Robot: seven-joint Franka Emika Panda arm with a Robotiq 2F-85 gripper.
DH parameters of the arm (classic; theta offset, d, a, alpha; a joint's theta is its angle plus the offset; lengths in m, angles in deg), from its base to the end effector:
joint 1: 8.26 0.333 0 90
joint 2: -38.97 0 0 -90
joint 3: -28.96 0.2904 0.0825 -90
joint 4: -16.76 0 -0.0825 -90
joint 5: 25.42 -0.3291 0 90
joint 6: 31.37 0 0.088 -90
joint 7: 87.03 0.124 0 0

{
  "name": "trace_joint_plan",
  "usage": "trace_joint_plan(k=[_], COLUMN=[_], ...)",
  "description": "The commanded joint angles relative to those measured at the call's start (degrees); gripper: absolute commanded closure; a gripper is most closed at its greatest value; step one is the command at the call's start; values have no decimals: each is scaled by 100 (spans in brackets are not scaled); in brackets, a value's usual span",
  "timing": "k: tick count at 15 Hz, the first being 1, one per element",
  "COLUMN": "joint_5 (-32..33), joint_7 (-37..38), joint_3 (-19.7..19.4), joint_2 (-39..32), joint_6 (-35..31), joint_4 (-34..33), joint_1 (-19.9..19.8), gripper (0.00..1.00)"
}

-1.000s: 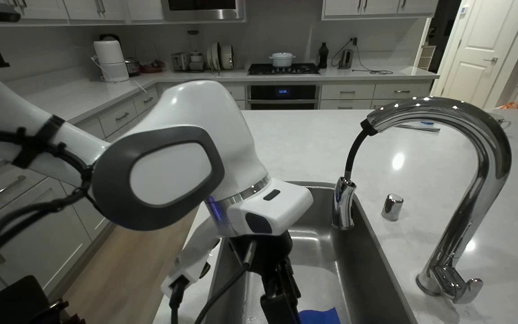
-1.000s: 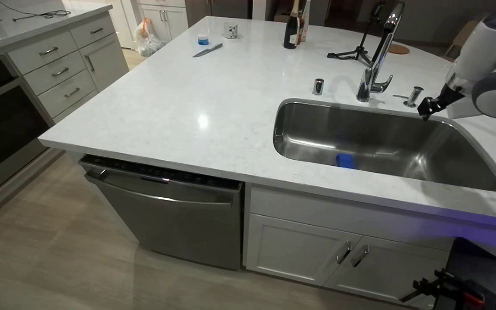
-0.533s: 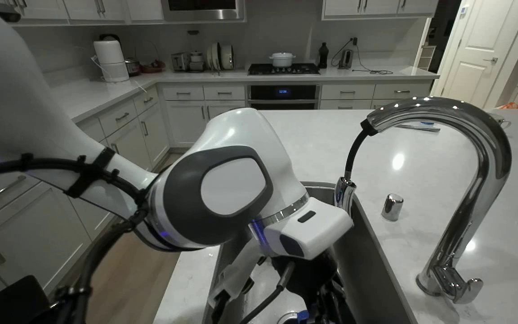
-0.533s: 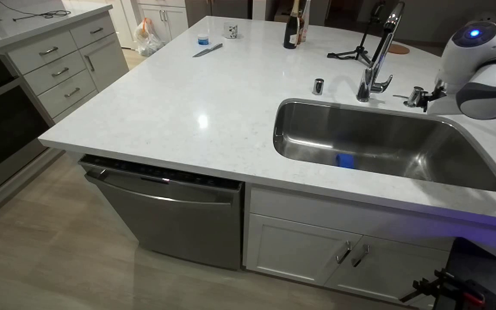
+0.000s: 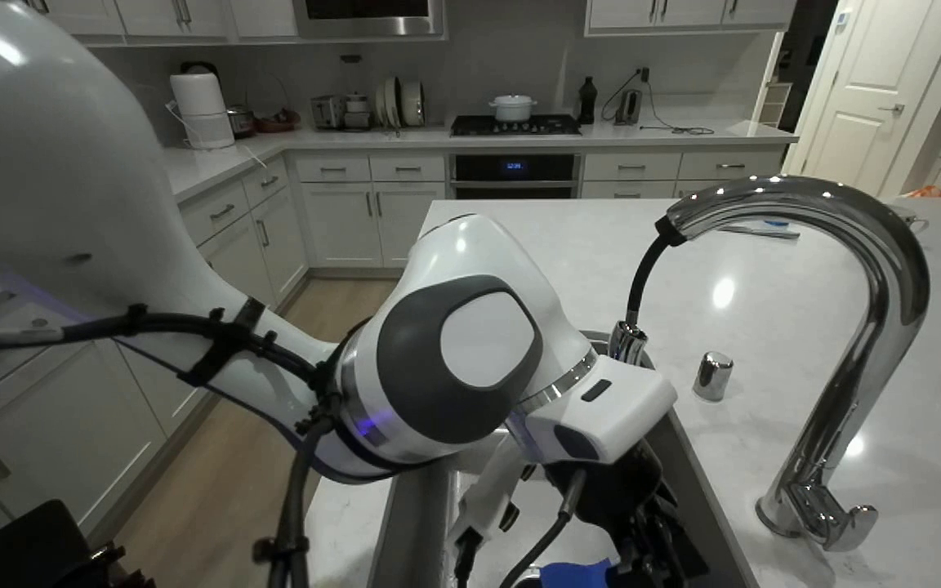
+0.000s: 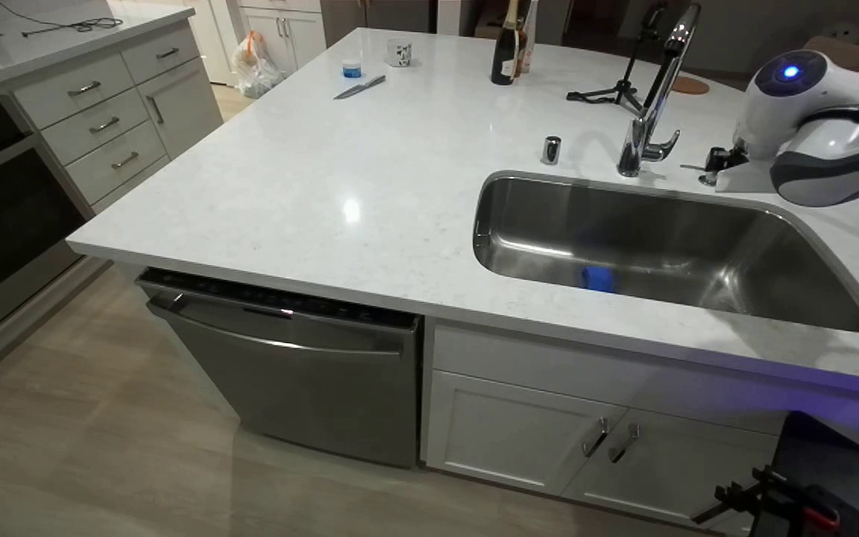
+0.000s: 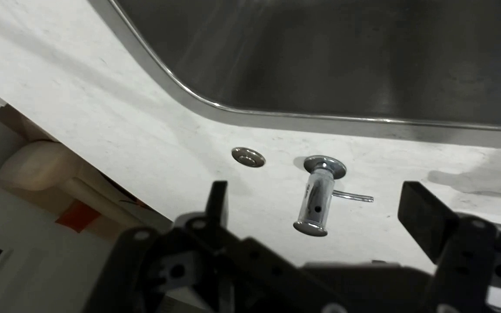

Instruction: Open the faucet

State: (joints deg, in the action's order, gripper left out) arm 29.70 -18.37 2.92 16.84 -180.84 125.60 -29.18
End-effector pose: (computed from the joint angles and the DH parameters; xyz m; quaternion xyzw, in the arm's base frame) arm 0.4364 -0.4229 0.3436 0.7638 -0.5103 0.2017 0.3399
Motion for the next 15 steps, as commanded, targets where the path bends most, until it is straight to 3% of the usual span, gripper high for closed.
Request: trace_joint_plan(k=[1, 7, 15], joint_5=[233, 1042, 1823], joint_7=[382, 1546, 2697], joint_3=[-142, -513, -694], joint_2=[-326, -910, -1816], joint_6=[-546, -1132, -1064], joint_4=[-367, -1028, -1885], joint_1=[59, 232, 282], gripper=[0, 0, 0])
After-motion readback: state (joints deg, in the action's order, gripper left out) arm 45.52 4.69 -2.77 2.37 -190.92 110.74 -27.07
